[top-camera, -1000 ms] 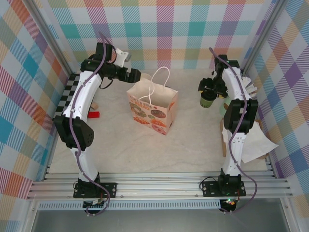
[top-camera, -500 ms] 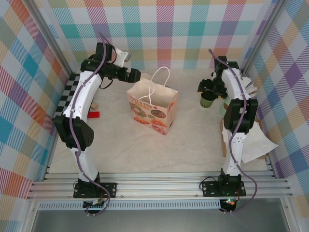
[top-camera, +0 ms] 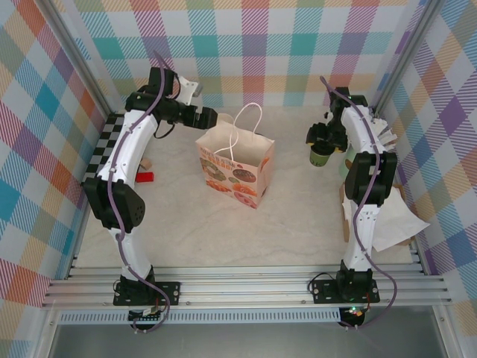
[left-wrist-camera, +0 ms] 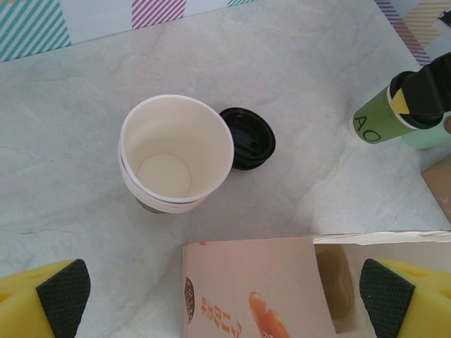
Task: Pack the takeout coffee
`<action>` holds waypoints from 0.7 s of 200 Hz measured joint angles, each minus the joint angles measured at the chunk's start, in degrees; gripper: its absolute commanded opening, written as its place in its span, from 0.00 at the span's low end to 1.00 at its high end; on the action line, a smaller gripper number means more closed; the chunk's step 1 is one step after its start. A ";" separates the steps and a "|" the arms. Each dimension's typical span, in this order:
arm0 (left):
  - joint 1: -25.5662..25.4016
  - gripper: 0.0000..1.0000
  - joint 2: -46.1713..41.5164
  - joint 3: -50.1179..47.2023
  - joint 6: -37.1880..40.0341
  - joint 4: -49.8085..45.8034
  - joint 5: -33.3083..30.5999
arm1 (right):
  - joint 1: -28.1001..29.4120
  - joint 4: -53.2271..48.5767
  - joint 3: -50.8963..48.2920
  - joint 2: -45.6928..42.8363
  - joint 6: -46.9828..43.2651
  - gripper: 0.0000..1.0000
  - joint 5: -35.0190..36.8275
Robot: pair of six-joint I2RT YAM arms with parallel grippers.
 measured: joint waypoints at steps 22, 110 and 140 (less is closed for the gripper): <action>0.02 1.00 -0.02 -1.27 -0.90 1.31 -1.07 | 0.81 0.74 -3.15 -1.99 -0.11 0.86 -0.22; 0.35 1.00 -0.13 -2.93 -10.67 9.25 -8.39 | 12.15 1.73 -20.70 -13.35 -0.68 0.90 -4.57; 0.35 1.00 -1.14 -4.72 -12.41 12.37 -12.50 | 12.92 2.47 -25.03 -16.09 0.50 0.94 -5.90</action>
